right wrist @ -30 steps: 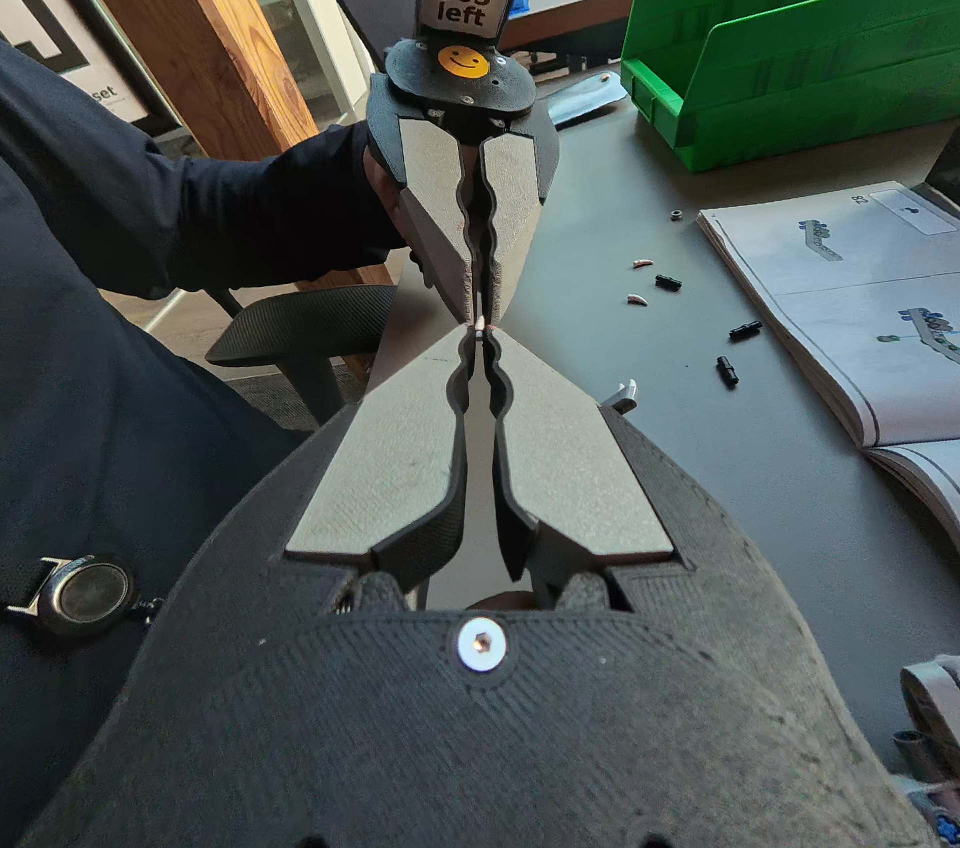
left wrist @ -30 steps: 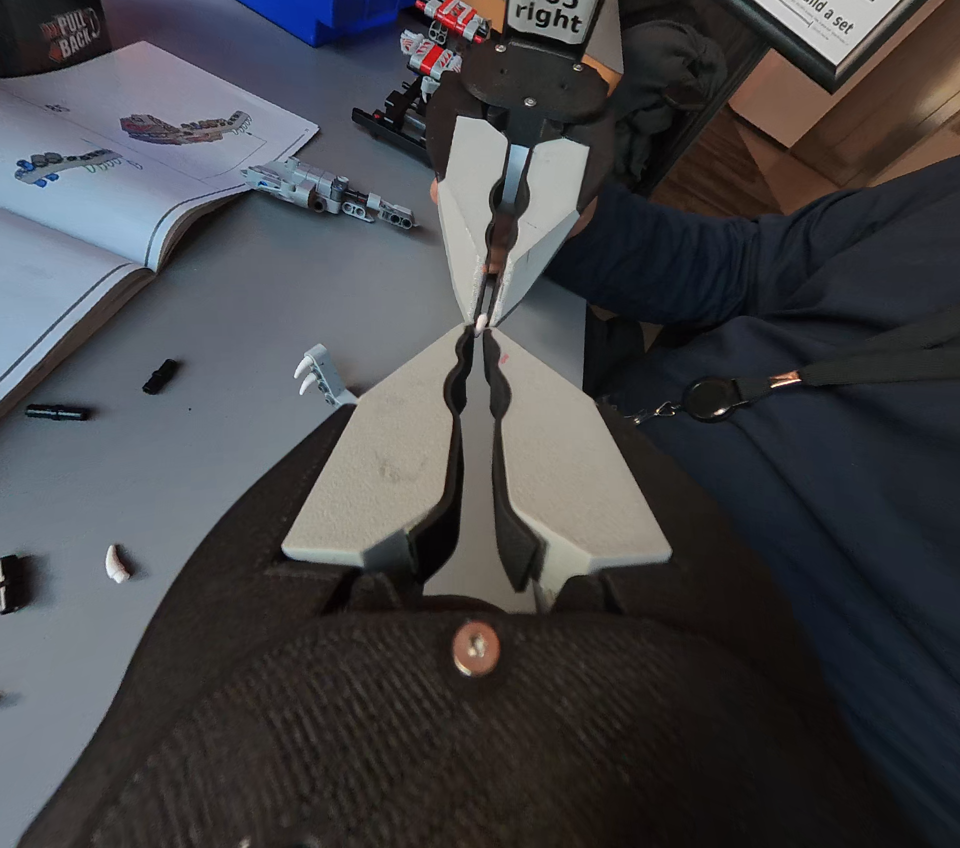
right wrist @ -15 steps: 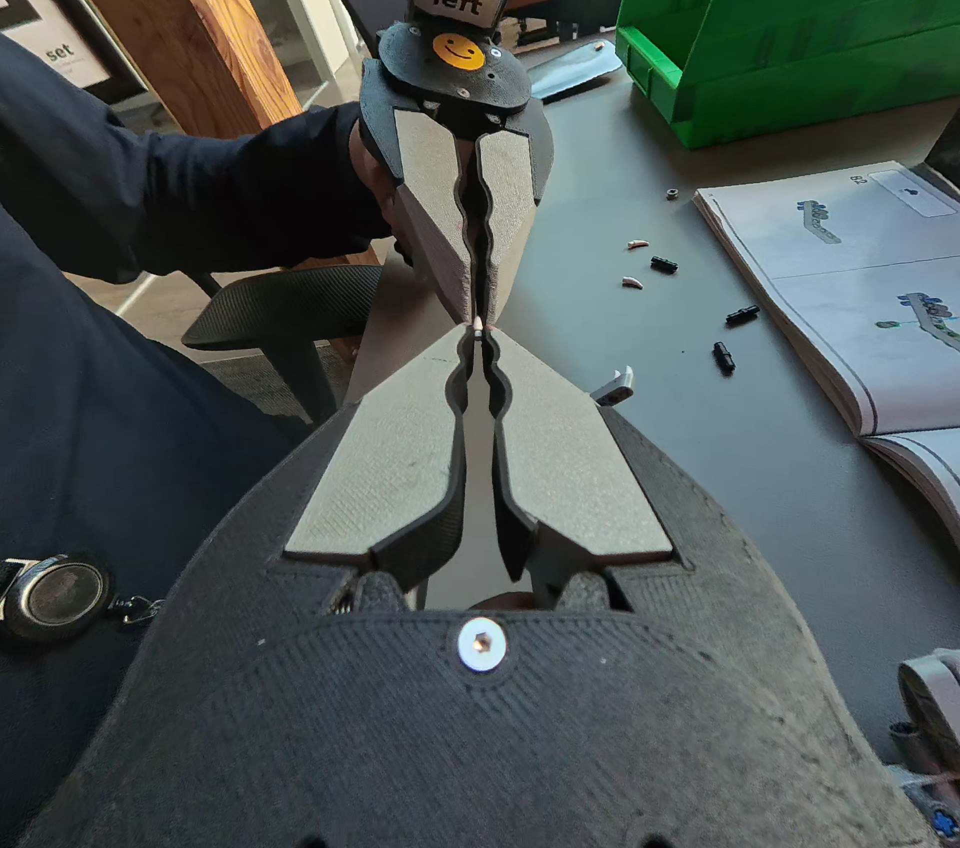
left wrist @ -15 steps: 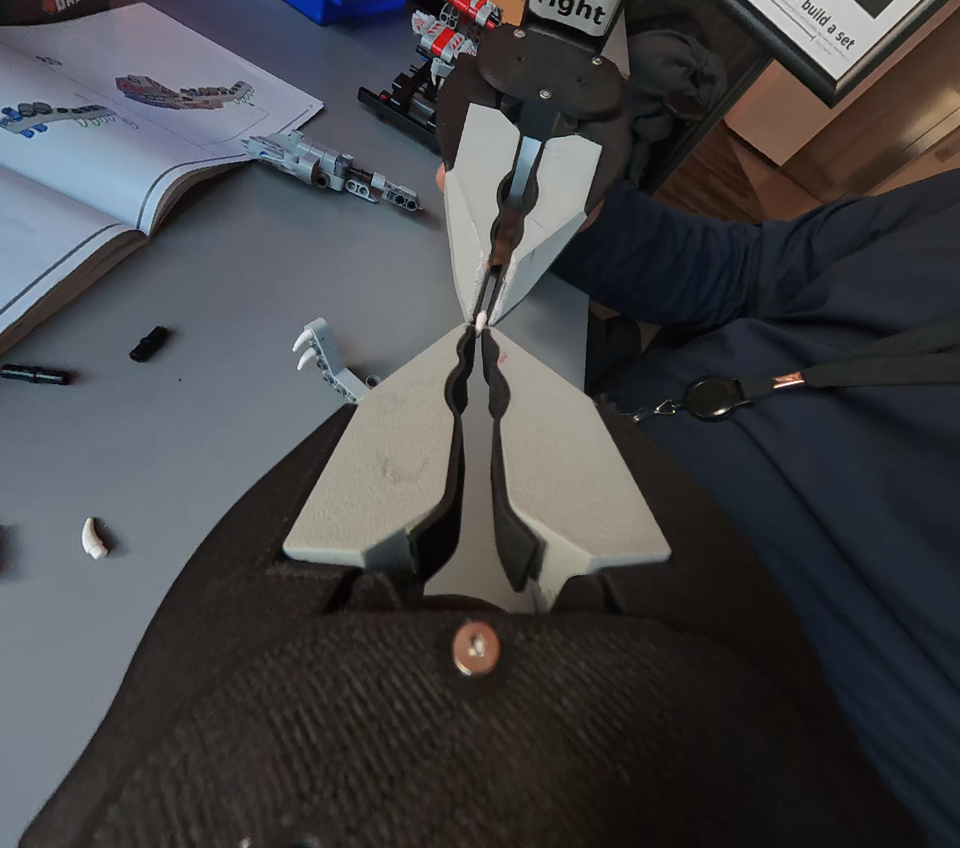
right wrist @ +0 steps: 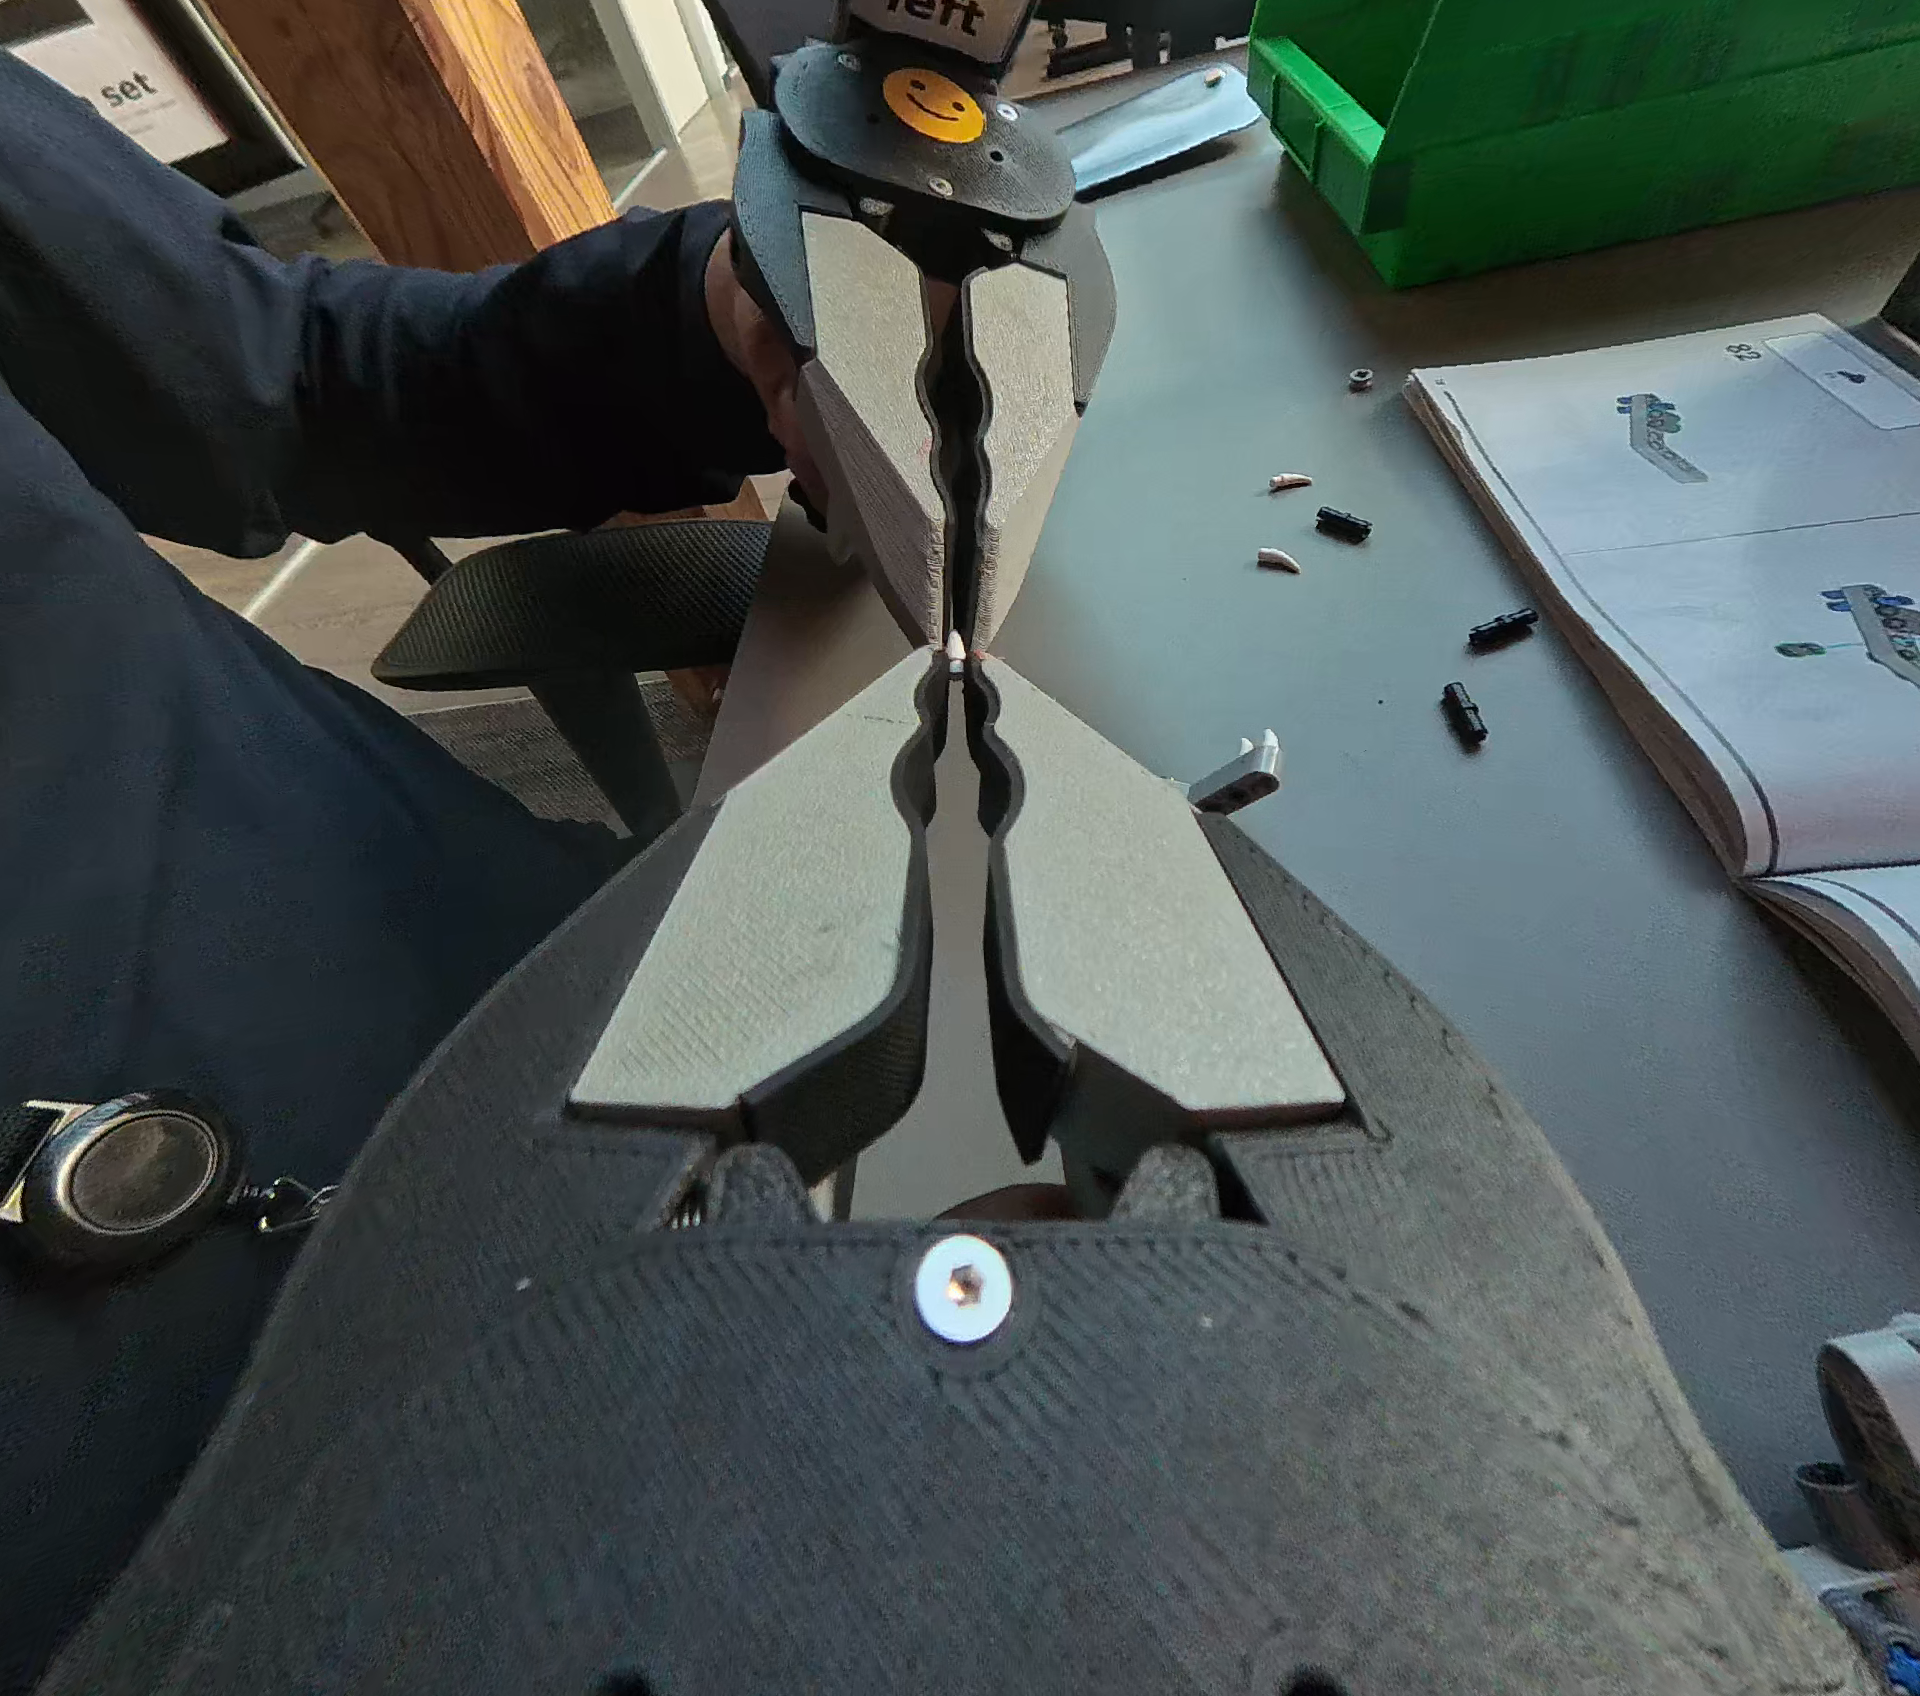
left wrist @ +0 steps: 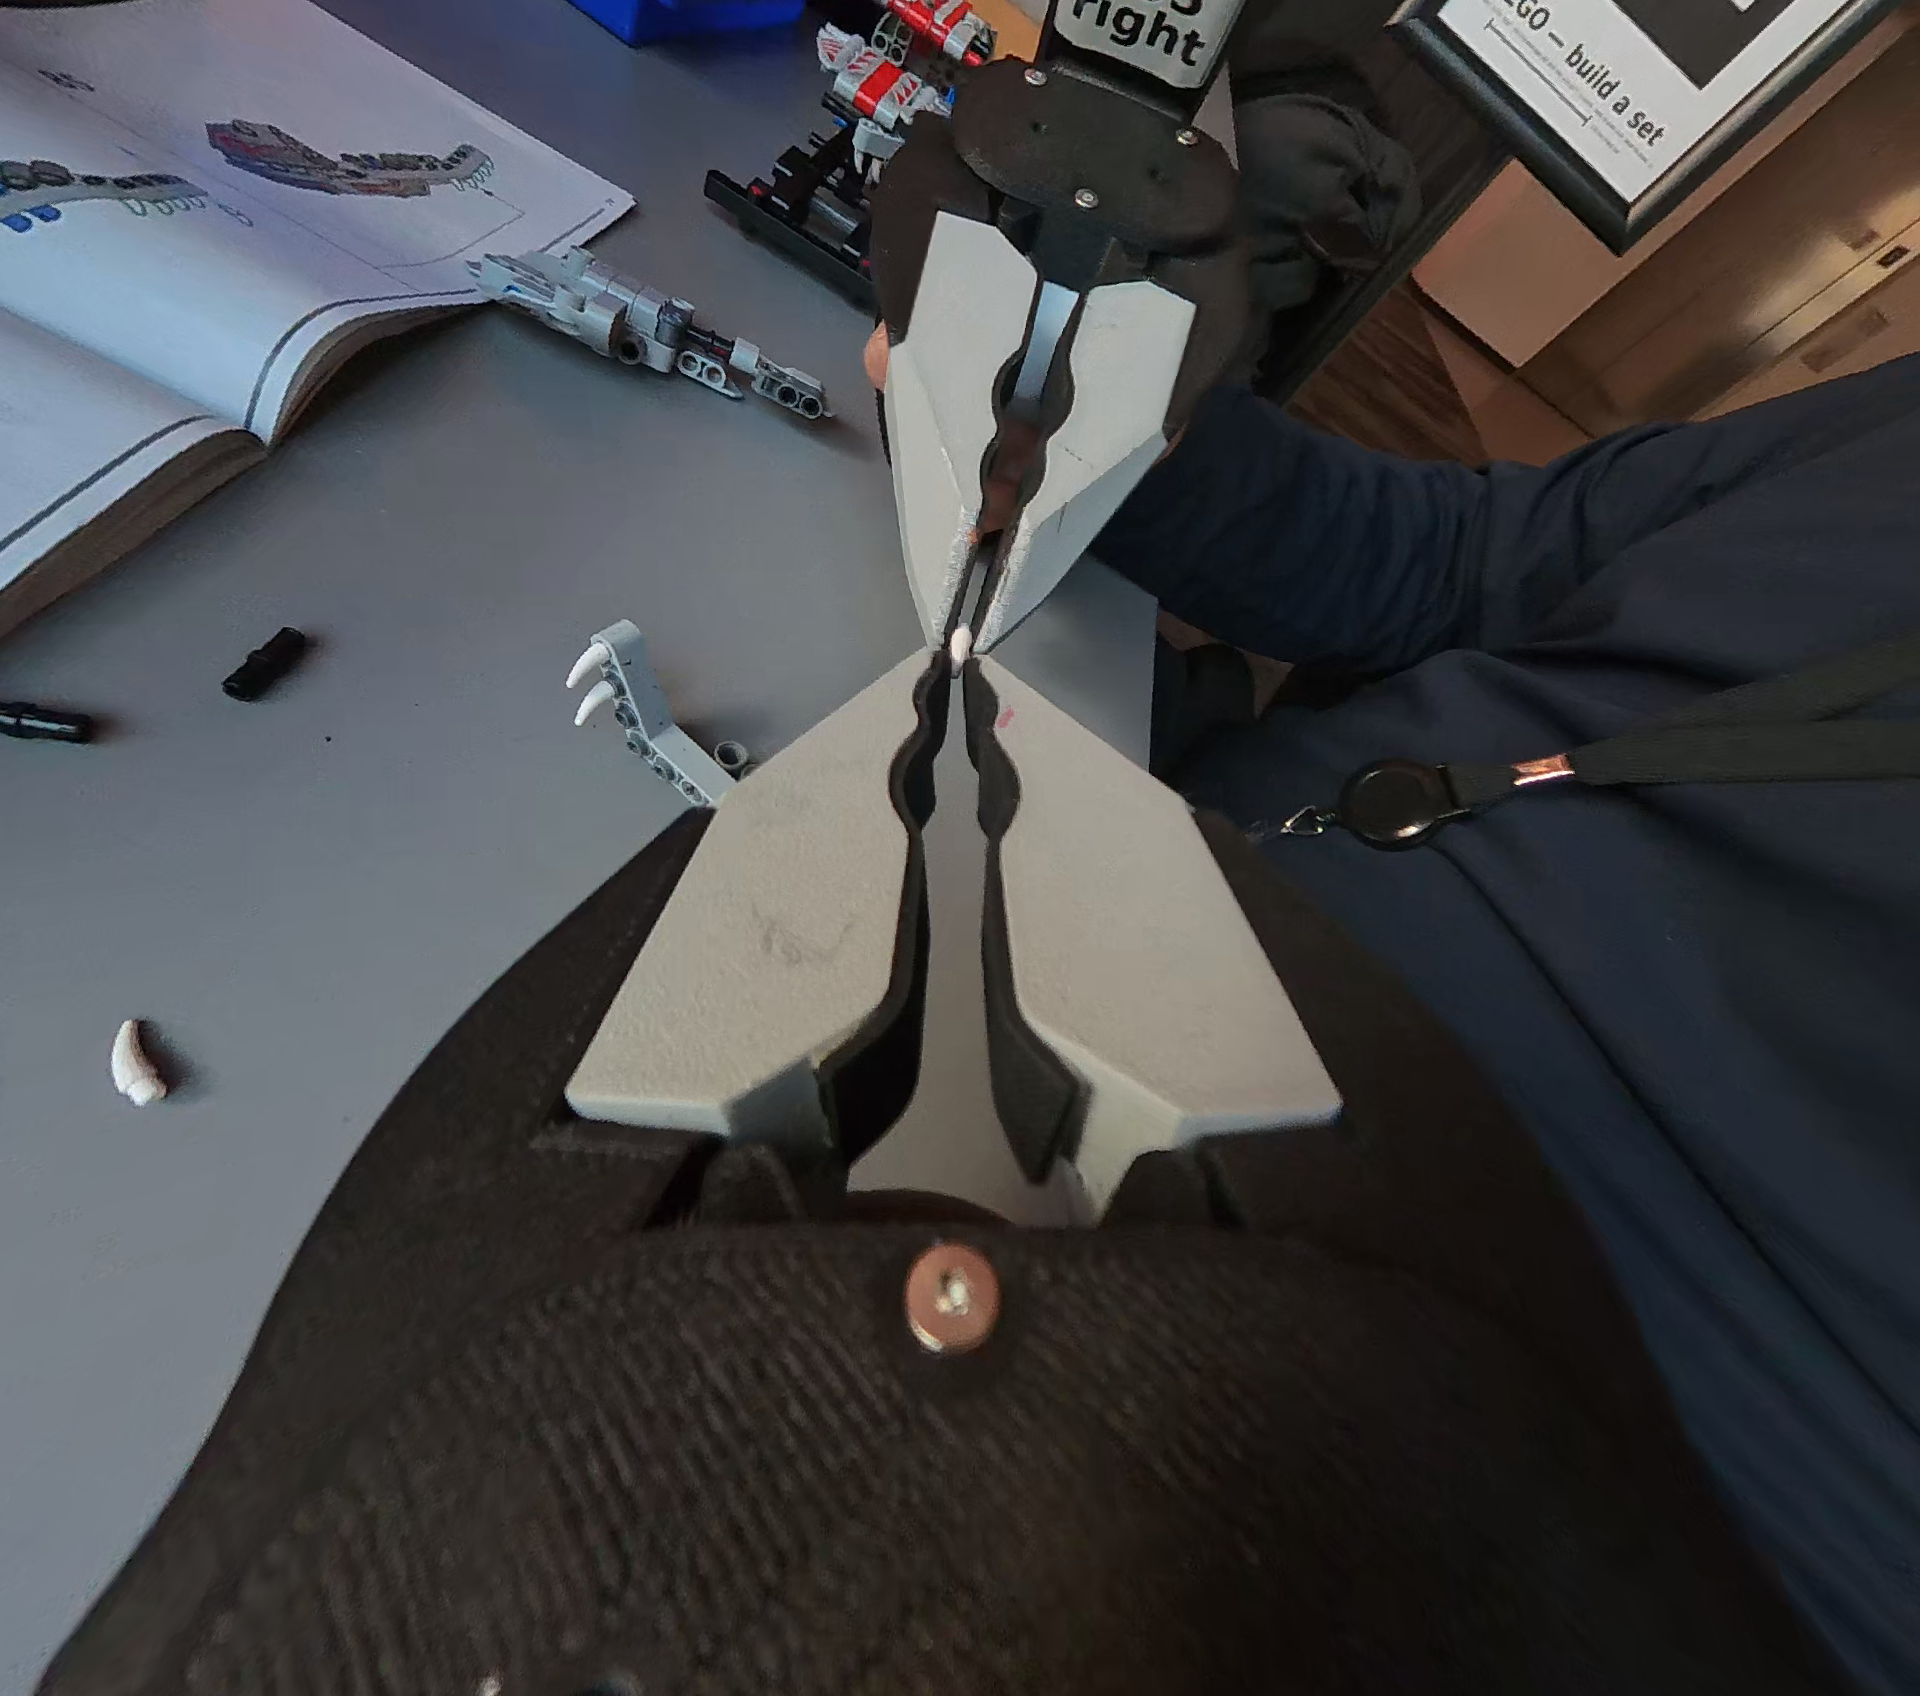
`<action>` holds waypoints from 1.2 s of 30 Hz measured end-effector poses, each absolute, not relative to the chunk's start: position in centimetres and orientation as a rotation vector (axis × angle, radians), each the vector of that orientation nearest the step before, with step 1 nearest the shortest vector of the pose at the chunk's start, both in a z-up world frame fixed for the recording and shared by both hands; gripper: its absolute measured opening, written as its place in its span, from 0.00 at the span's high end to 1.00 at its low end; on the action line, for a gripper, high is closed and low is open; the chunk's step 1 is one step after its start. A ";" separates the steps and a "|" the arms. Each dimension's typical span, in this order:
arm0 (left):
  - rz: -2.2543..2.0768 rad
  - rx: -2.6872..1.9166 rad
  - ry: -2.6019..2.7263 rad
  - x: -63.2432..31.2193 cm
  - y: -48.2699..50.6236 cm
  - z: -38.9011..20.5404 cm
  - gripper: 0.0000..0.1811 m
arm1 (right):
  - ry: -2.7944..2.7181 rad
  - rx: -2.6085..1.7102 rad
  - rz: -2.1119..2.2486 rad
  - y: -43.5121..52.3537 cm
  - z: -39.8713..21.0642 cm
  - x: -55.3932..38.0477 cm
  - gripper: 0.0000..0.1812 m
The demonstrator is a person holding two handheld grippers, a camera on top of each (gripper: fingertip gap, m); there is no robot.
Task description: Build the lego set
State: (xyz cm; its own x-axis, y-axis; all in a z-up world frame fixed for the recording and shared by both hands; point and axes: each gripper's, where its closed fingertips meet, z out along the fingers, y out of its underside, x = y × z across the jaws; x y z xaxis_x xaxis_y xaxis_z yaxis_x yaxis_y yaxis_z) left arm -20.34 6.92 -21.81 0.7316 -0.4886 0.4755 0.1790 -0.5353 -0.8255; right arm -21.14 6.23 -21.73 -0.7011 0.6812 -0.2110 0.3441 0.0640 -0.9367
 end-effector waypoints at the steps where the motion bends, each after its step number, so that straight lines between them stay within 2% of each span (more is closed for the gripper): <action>1: -0.874 -1.961 0.236 -20.3 6.8 -21.8 1.00 | -2.065 -1.029 1.676 6.2 -21.8 -21.1 1.00; 4: -0.913 -1.962 0.231 -20.1 6.6 -21.8 0.97 | -2.077 -1.027 1.667 6.1 -21.9 -21.1 1.00; 6: -0.893 -1.964 0.230 -20.2 6.7 -21.9 1.00 | -2.075 -1.020 1.682 6.0 -21.8 -21.0 1.00; 19: -0.858 -1.959 0.232 -20.4 6.8 -22.1 1.00 | -2.068 -1.046 1.667 6.2 -22.0 -21.3 1.00; 27: -0.725 -2.020 0.091 -24.0 7.2 -23.5 1.00 | -1.893 -1.320 1.615 10.1 -22.5 -23.0 0.93; 30: -0.666 -2.091 0.102 -24.7 7.0 -24.5 1.00 | -1.835 -1.530 1.573 11.5 -23.8 -23.7 0.84; 36: -0.688 -2.095 0.087 -24.9 7.3 -24.7 1.00 | -1.956 -1.641 1.365 11.0 -26.5 -24.3 0.85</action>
